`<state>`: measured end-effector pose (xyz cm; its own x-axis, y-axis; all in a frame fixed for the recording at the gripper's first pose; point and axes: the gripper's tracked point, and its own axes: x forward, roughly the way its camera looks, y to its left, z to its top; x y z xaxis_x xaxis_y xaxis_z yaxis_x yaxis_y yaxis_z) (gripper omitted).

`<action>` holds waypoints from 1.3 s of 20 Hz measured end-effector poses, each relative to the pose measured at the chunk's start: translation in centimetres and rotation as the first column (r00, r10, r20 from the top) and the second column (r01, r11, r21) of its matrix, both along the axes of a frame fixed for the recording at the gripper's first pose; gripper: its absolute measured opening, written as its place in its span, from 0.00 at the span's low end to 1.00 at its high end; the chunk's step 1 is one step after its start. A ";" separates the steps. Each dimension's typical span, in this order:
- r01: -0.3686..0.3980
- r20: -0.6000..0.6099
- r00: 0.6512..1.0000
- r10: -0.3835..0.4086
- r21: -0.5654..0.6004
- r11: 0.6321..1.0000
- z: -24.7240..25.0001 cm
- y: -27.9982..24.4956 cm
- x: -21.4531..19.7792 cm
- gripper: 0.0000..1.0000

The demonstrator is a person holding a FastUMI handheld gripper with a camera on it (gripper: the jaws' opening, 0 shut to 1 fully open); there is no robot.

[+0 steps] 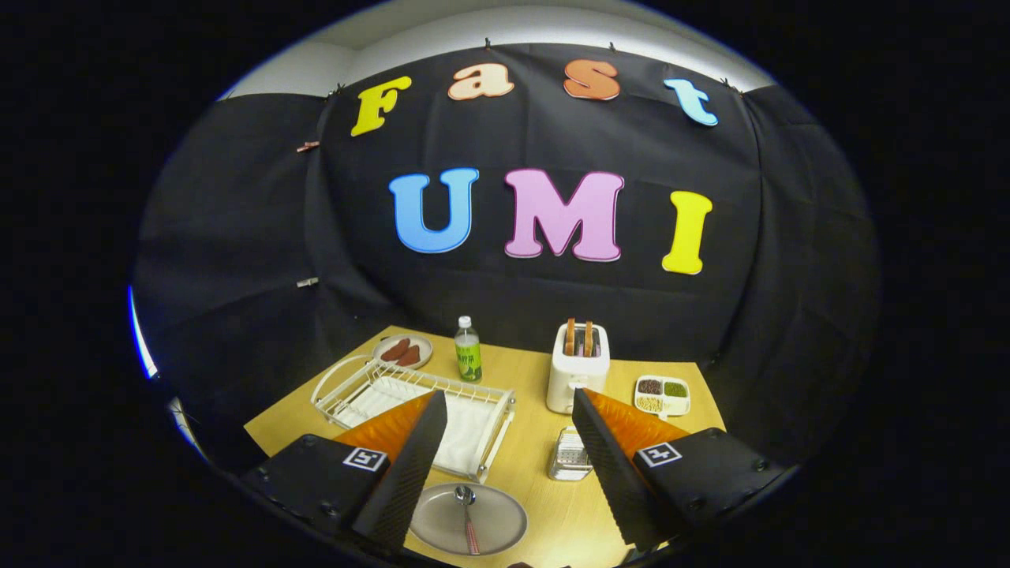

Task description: Take the plate from the dish rack, then take the spoon from the basket and place it into the plate.

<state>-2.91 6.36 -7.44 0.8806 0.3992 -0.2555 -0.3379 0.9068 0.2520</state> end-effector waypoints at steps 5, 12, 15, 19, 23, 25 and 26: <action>0.083 0.133 0.988 -0.082 -0.005 0.997 6.1 -3.1 0.7 0.98; 0.222 0.257 0.942 -0.216 0.006 0.975 9.8 -7.7 1.1 0.96; 0.234 0.250 0.941 -0.227 -0.001 0.972 9.7 -8.4 1.0 0.96; 0.230 0.243 0.942 -0.231 0.033 0.973 10.1 -8.6 1.4 0.96; 0.223 0.238 0.946 -0.221 0.018 0.975 9.6 -8.5 1.4 0.96; 0.220 0.233 0.949 -0.214 0.000 0.976 9.3 -8.5 1.4 0.96; 0.218 0.232 0.950 -0.210 -0.006 0.976 9.2 -8.4 1.5 0.96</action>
